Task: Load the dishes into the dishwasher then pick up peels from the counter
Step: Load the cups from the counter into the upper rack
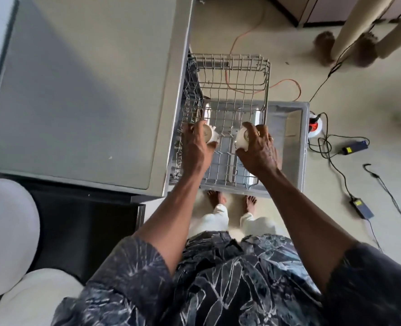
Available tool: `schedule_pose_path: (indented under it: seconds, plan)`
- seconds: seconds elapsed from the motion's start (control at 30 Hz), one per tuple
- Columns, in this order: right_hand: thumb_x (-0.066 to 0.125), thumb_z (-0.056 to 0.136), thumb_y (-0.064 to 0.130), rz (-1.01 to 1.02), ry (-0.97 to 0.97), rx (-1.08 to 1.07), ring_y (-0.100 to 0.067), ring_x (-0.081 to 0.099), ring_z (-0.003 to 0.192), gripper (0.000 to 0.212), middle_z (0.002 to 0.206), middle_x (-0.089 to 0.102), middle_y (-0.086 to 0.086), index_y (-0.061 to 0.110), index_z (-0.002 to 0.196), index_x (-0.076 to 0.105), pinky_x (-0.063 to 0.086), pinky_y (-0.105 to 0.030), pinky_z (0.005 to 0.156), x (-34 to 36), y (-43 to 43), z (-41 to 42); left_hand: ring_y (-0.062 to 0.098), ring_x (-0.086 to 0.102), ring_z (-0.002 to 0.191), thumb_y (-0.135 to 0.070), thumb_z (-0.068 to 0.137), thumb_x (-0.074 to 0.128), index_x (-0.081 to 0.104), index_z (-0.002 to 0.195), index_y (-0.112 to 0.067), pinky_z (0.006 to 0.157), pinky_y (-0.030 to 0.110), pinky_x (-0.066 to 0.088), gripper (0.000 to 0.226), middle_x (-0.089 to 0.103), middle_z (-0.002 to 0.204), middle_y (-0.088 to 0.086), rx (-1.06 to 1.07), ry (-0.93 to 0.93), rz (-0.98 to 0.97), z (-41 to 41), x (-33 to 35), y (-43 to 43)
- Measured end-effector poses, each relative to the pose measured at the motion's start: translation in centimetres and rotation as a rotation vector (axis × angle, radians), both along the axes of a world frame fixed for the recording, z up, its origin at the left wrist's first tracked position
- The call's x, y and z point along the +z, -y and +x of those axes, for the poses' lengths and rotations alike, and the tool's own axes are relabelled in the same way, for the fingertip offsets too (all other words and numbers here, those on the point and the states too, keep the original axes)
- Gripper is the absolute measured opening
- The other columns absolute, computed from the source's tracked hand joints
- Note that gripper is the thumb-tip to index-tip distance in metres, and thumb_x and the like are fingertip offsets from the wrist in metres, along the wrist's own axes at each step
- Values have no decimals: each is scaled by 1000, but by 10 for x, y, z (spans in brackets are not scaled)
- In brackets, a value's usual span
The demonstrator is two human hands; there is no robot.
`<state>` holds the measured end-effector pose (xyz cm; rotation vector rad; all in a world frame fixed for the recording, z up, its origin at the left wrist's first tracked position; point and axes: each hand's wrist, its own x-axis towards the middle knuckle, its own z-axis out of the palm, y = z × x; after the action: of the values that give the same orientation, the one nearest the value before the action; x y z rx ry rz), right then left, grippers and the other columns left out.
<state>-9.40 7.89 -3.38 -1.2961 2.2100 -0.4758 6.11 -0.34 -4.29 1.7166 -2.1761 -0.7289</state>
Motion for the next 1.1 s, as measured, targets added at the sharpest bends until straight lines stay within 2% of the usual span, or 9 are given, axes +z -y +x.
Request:
schedule_pose_path:
  seconds: [0.13, 0.3, 0.57, 0.67, 0.77, 0.83, 0.87, 0.93, 1.1]
  plan:
    - [77, 79, 18, 13, -2, 20, -39, 61, 102, 71, 136, 47, -11, 25, 142, 44, 40, -33, 67, -30, 15, 7, 22, 56, 113, -8, 81, 80, 46, 142, -19, 91, 36, 54, 71, 49, 129, -4, 30, -39, 138, -4, -41, 3]
    - [73, 75, 0, 66, 24, 25, -40, 60, 106, 70, 136, 44, -12, 25, 135, 48, 40, -32, 68, -59, 32, 2, 28, 54, 113, -3, 82, 75, 44, 144, -23, 87, 41, 54, 72, 51, 134, 16, 80, 86, 258, -9, -79, 21]
    - [75, 78, 1, 104, 4, 111, -40, 55, 110, 75, 138, 39, -16, 26, 142, 46, 42, -35, 73, -102, 57, -3, 25, 52, 113, 1, 91, 62, 48, 140, -27, 89, 37, 56, 58, 47, 131, 12, 128, 170, 257, -21, -116, 53]
    - [73, 80, 0, 103, 0, 139, -37, 52, 112, 73, 138, 41, -14, 26, 143, 47, 38, -34, 70, -118, 66, 2, 25, 56, 107, -6, 103, 45, 49, 140, -25, 81, 28, 50, 42, 52, 129, 13, 190, 117, 270, -21, -131, 60]
    - [72, 80, -3, 114, -36, 175, -34, 49, 113, 74, 138, 41, -11, 30, 141, 45, 38, -33, 66, -130, 72, 10, 11, 56, 91, -12, 103, 52, 44, 143, -26, 74, 23, 49, 43, 55, 121, 5, 157, 203, 240, -22, -148, 61]
    - [71, 79, -4, 122, -50, 174, -34, 49, 115, 75, 139, 41, -10, 32, 140, 45, 38, -33, 65, -137, 74, 13, 14, 60, 87, -41, 107, 42, 56, 125, -26, 79, 34, 53, 27, 57, 100, -2, 164, 284, 176, -25, -154, 58]
    - [70, 80, -4, 132, -52, 177, -34, 48, 117, 74, 140, 40, -10, 33, 139, 45, 39, -33, 64, -140, 74, 14, 17, 63, 86, -56, 105, 32, 60, 118, -24, 80, 38, 54, 44, 57, 92, -2, 121, 354, 118, -26, -159, 57]
    - [68, 81, -5, 151, -59, 180, -35, 48, 118, 73, 141, 39, -10, 33, 139, 45, 43, -34, 63, -145, 74, 16, 22, 63, 93, -65, 102, 23, 60, 118, -22, 83, 41, 52, 59, 61, 103, 3, 110, 377, 87, -28, -163, 54]
    - [68, 80, -6, 148, -71, 192, -35, 51, 112, 75, 138, 41, -13, 33, 139, 42, 54, -43, 71, -155, 73, 16, 26, 54, 121, -29, 108, 40, 42, 147, -26, 91, 42, 52, 39, 47, 144, 8, 178, 351, 274, -32, -169, 57]
